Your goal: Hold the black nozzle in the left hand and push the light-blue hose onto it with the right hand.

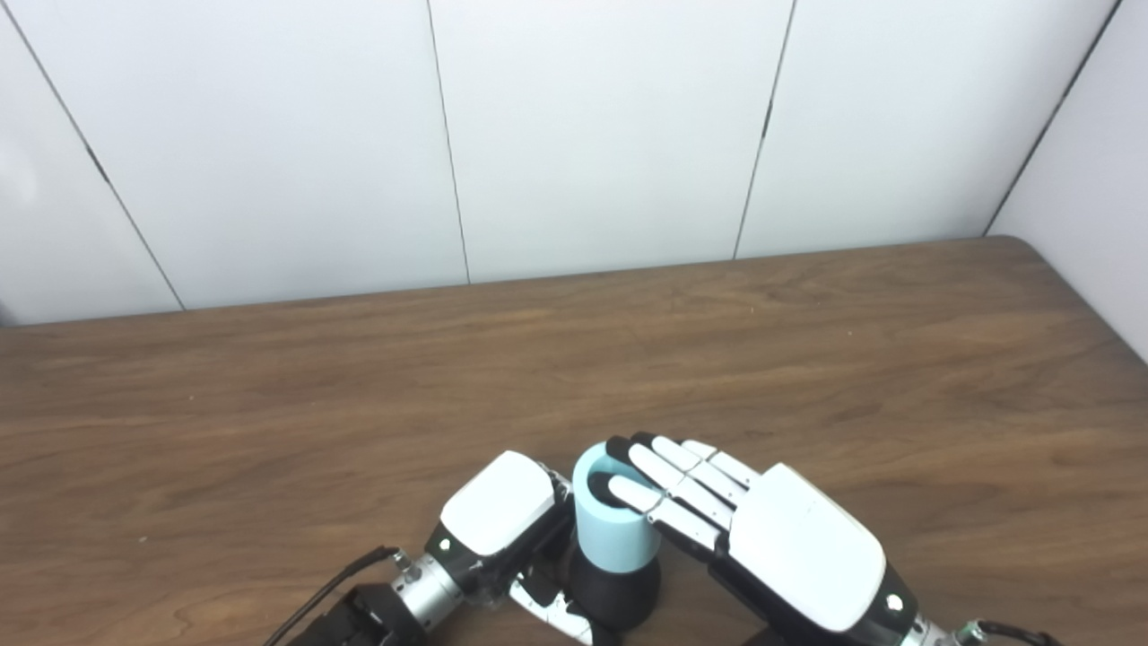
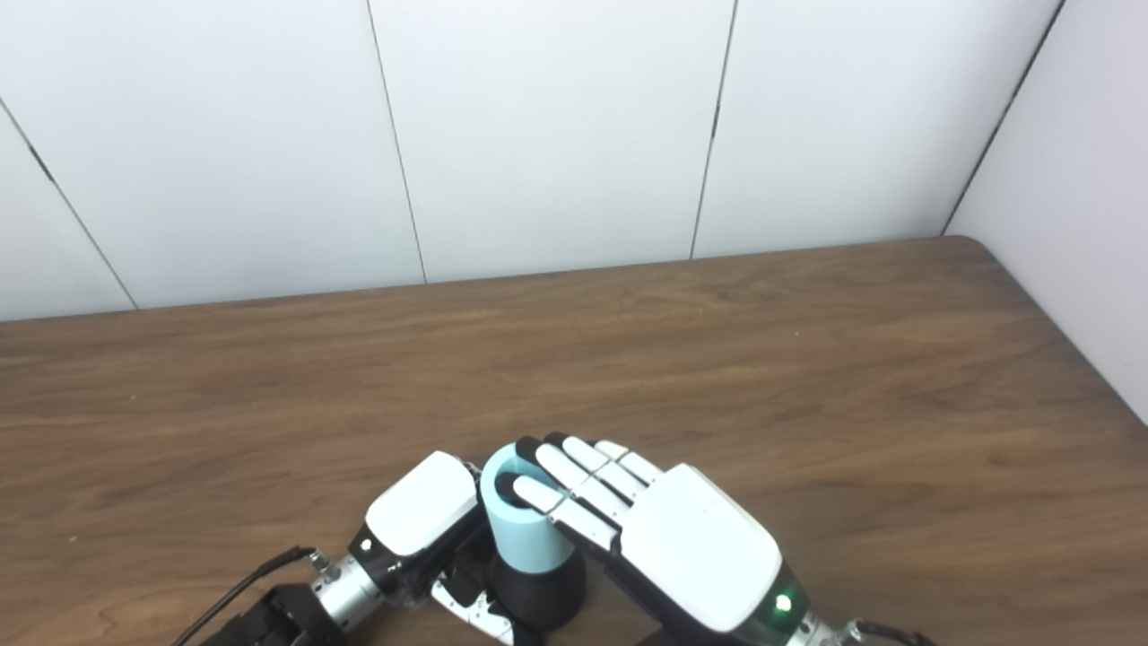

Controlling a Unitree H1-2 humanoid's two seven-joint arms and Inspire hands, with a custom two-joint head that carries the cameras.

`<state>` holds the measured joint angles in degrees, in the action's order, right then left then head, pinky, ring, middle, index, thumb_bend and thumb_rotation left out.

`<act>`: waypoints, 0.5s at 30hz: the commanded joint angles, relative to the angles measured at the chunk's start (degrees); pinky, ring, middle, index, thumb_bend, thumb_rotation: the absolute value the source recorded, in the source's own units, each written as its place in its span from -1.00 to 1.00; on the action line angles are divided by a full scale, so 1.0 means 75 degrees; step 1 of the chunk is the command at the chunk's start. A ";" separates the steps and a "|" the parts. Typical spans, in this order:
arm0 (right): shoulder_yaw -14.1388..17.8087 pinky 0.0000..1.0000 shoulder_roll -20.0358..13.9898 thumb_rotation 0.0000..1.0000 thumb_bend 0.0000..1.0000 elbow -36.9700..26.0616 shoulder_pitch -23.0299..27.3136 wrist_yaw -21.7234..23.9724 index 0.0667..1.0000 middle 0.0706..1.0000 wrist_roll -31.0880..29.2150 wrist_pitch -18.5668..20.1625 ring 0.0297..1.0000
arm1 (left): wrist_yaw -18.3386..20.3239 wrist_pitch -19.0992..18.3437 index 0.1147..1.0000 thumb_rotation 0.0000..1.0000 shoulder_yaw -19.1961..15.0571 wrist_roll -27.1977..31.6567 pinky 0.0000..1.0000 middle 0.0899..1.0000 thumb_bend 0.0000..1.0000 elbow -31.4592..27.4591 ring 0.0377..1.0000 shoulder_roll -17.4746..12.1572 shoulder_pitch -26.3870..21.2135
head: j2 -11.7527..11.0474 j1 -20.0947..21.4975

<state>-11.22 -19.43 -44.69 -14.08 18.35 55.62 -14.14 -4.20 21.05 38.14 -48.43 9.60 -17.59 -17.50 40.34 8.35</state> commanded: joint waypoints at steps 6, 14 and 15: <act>-0.0219 0.84 -0.0256 1.00 0.55 0.0218 -0.0238 0.1055 0.91 1.00 0.0344 0.0026 1.00 | 0.0652 -0.0194 -0.17 -1.00 0.0312 -0.0197 -0.76 -0.16 0.05 0.0823 -0.72 -0.0140 0.0707 | -0.0039 -0.0014; -0.0233 0.78 -0.0212 1.00 0.55 0.0251 -0.0260 0.1119 0.93 1.00 0.0391 0.0037 1.00 | 0.0621 -0.0193 -0.17 -1.00 0.0313 -0.0215 -0.77 -0.16 0.05 0.0820 -0.73 -0.0134 0.0714 | -0.0039 -0.0014; -0.0235 0.78 -0.0216 1.00 0.54 0.0250 -0.0258 0.1121 0.93 1.00 0.0396 0.0031 1.00 | 0.0616 -0.0190 -0.17 -1.00 0.0315 -0.0223 -0.77 -0.16 0.05 0.0821 -0.73 -0.0135 0.0712 | -0.0039 -0.0014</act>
<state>-11.56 -19.41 -45.14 -14.06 20.19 56.37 -13.86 -4.10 21.05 38.07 -48.12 9.70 -17.59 -17.48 39.99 8.17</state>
